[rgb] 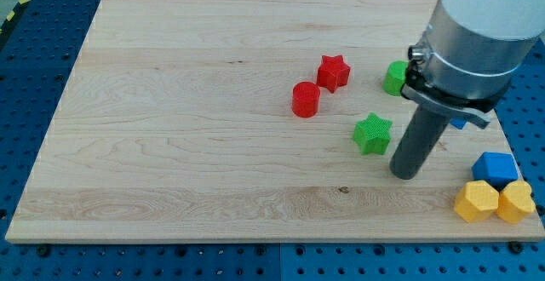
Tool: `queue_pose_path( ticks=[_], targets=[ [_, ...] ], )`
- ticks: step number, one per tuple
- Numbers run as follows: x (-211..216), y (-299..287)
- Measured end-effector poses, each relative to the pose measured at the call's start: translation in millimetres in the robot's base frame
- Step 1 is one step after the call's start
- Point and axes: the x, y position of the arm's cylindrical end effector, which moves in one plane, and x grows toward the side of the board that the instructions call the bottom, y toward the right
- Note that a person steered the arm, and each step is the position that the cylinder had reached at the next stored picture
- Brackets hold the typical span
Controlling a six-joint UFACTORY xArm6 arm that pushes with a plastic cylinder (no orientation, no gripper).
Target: Move the green star into the red star
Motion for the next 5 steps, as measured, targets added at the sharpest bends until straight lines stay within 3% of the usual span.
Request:
queue_pose_path(
  ticks=[1, 5],
  targets=[
    [-37, -16],
    [-73, -37]
  ],
)
